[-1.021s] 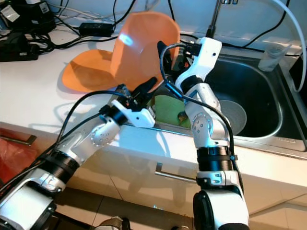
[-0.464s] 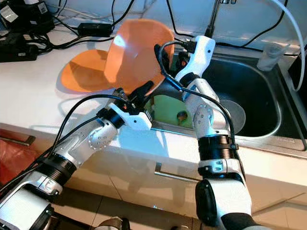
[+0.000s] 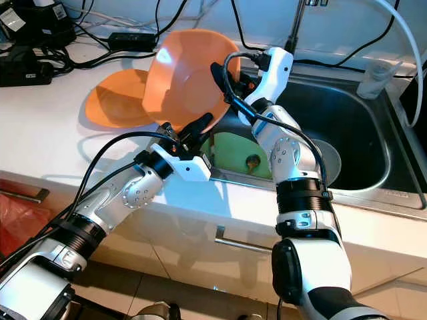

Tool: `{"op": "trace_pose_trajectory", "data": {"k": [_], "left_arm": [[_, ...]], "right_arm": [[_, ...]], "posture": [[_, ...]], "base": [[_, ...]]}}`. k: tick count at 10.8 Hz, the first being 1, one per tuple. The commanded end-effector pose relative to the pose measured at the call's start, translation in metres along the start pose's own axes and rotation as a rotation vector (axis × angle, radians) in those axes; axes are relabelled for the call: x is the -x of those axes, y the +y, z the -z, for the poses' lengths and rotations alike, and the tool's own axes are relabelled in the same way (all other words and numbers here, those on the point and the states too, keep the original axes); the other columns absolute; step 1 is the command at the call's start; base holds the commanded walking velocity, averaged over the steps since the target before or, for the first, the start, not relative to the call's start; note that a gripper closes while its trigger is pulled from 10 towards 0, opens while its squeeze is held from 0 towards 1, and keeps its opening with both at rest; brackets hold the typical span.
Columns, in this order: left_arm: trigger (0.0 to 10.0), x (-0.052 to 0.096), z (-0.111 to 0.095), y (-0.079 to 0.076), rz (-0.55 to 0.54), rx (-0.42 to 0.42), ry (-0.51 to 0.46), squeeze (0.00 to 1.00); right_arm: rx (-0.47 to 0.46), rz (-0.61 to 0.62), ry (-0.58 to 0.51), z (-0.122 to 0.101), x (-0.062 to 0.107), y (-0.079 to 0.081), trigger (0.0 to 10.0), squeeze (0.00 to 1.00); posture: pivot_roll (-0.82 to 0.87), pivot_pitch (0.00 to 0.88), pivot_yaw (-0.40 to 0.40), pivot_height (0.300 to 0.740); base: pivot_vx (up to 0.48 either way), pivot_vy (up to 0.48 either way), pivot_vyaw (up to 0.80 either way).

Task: Kitchen organization

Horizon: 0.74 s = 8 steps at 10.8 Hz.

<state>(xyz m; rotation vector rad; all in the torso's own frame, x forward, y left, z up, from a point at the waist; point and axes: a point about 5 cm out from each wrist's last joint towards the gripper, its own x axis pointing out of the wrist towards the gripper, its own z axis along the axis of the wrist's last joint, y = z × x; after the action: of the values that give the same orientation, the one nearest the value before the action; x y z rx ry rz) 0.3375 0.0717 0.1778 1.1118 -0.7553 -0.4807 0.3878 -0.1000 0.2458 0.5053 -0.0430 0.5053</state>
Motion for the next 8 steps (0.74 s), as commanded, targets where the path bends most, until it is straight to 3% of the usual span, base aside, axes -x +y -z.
{"op": "trace_pose_trajectory", "data": {"k": [1, 8], "left_arm": [[0.0, -0.012, -0.026, 0.012, -0.083, -0.006, -0.146, 0.00], [0.0, -0.012, -0.028, 0.011, -0.077, -0.006, -0.161, 0.00]], "right_arm": [[-0.019, 0.049, 0.092, 0.016, 0.003, -0.012, 0.0, 0.00], [-0.015, 0.042, 0.142, 0.026, 0.006, -0.016, 0.0, 0.00]], "posture": [[0.09, 0.073, -0.022, 0.740], [0.09, 0.079, -0.022, 0.740]], "base": [[0.000, 0.000, 0.00], [0.000, 0.000, 0.00]]}}
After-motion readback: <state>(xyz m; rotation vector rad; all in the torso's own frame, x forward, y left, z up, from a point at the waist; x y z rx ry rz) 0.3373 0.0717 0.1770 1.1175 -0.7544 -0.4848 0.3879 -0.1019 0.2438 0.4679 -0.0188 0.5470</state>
